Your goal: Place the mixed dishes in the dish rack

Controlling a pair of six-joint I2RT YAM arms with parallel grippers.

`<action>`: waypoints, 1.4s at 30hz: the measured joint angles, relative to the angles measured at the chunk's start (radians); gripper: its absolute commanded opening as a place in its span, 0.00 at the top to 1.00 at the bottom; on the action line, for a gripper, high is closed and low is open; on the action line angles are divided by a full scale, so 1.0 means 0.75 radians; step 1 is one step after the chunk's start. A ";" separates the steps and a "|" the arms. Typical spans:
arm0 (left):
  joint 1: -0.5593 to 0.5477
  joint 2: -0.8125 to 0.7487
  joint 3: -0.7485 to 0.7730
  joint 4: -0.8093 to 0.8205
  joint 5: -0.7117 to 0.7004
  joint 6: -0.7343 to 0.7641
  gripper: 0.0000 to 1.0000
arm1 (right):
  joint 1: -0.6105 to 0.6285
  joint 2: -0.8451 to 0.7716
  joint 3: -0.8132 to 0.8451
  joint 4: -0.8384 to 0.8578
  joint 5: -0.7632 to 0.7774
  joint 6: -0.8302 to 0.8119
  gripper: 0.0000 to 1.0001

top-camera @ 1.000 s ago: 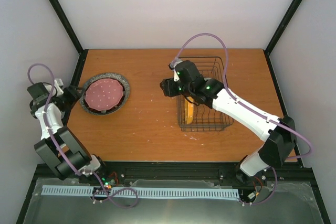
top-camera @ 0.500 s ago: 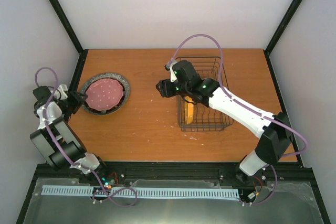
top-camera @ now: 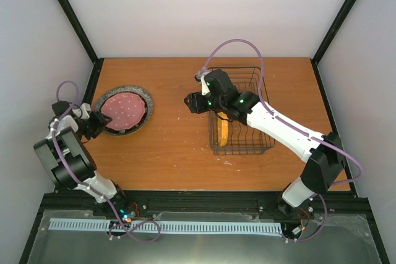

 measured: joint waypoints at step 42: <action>-0.065 0.063 -0.028 0.117 0.022 0.002 0.99 | 0.040 0.177 0.243 -0.042 -0.148 -0.055 0.40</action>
